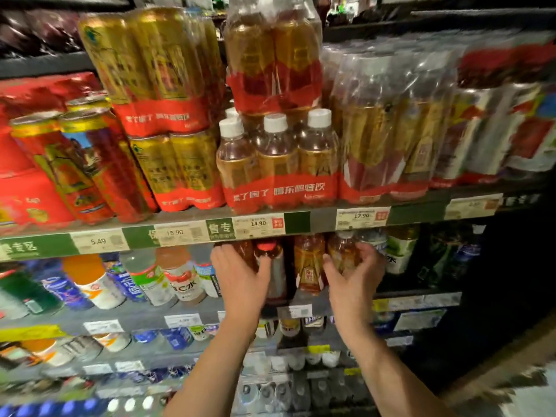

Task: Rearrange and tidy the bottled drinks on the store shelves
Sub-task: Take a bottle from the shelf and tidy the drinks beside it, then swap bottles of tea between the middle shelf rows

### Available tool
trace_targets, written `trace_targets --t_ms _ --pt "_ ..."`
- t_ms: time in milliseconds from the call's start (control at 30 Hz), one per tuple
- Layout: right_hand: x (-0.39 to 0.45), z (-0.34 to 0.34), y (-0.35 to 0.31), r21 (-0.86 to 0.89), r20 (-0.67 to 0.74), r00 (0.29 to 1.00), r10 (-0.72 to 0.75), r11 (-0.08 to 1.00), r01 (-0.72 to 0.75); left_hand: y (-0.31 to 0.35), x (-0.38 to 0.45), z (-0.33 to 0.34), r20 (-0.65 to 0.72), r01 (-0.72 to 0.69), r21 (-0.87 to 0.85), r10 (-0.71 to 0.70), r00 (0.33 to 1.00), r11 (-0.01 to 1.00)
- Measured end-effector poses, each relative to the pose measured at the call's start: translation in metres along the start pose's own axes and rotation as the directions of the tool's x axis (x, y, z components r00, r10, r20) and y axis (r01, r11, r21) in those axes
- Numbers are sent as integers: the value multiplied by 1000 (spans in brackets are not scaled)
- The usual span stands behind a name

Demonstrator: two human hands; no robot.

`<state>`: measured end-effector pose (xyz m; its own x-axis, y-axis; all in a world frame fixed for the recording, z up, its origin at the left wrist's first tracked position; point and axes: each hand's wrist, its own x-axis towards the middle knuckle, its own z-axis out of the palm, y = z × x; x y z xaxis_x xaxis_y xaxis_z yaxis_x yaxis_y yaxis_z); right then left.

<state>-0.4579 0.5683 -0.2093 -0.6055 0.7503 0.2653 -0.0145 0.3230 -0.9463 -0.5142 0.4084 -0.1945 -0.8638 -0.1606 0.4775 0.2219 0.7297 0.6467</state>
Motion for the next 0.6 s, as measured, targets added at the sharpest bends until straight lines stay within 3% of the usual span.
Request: trace_targets --t_ms 167,300,433,533,600 --pt "2 1 -4 50 89 993 79 995 -83 -6 13 -6 71 68 18 -69 995 998" --pt "0 6 -3 14 36 998 46 999 -47 -13 22 -12 114 77 -6 -76 991 997" --pt "-5 13 -4 -105 -3 1000 24 994 -24 -15 16 -23 167 44 -109 -25 986 993" --pt "-14 17 -2 -145 8 998 57 988 -55 -15 3 -30 267 148 -242 -81 960 959" --pt "-23 17 -4 -103 7 996 91 991 -90 -20 0 -33 302 189 -237 -112 947 953"
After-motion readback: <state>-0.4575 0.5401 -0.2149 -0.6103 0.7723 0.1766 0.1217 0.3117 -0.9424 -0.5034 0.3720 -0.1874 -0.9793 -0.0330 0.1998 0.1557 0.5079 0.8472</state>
